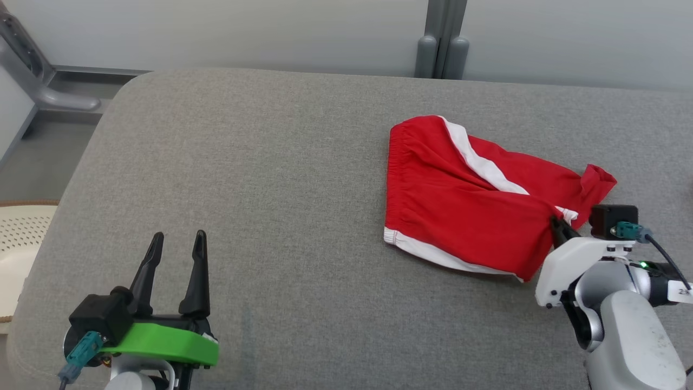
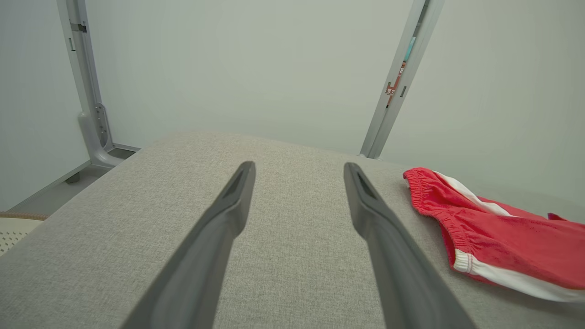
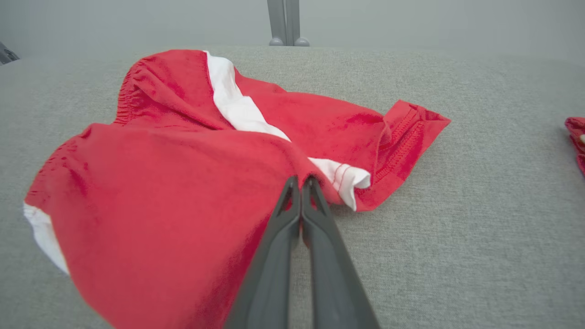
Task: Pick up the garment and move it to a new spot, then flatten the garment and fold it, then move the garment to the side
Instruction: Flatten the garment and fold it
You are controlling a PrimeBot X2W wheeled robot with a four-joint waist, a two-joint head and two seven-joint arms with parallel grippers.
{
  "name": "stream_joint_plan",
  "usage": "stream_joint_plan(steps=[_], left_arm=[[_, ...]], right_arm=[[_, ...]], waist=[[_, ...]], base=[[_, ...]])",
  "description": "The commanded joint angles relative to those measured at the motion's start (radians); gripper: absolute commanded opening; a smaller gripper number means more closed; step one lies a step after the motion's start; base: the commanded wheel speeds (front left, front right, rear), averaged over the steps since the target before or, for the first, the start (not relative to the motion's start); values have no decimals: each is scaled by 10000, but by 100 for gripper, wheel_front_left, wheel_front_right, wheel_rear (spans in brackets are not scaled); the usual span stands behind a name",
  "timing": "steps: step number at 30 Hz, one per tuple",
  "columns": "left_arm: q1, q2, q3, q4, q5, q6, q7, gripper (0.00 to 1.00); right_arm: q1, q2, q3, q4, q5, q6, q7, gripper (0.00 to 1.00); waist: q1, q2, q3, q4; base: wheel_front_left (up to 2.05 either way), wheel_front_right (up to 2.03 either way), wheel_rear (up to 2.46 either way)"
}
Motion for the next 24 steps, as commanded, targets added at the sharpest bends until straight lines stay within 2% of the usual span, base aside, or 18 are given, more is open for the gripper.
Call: stream_joint_plan(steps=[1,8,10,13,14,15,20,24], left_arm=[[23,50,67,-34,16,56,-25,100],[24,18,46,-120,6,81,-24,100],[-14,-5,32,-123,-1,72,-24,100],[-83,-24,3,-88,-12,29,-24,100],[-113,-32,-4,-72,-20,14,-24,100],[-136,-32,-5,-63,-24,3,-24,100],[-200,-10,-6,-35,-16,-23,-24,100],[-79,61,79,-60,-24,31,-24,100]], right_arm=[[321,-45,-228,-509,-304,-19,256,0],[1207,-32,-1176,-3699,-1435,-18,1799,0],[1408,-22,-1022,-4124,-1413,-18,2256,0],[1479,-34,-507,-4142,-1521,-18,2776,0],[1491,-26,-253,-3931,-1475,-18,2967,25],[1414,-32,-120,-3788,-1338,-18,2999,100],[986,-35,686,-3097,-416,-18,2484,100],[778,-46,1019,-3436,308,-18,1815,100]], waist=[[0,0,-40,-69],[0,0,-60,-226],[0,0,-37,-247],[0,0,19,-257],[0,0,41,-247],[0,0,59,-240],[0,0,90,-146],[0,0,50,-178]], base=[[0,0,0],[0,0,0],[0,0,0],[0,0,0],[0,0,0],[0,0,0],[0,0,0],[0,0,0]])
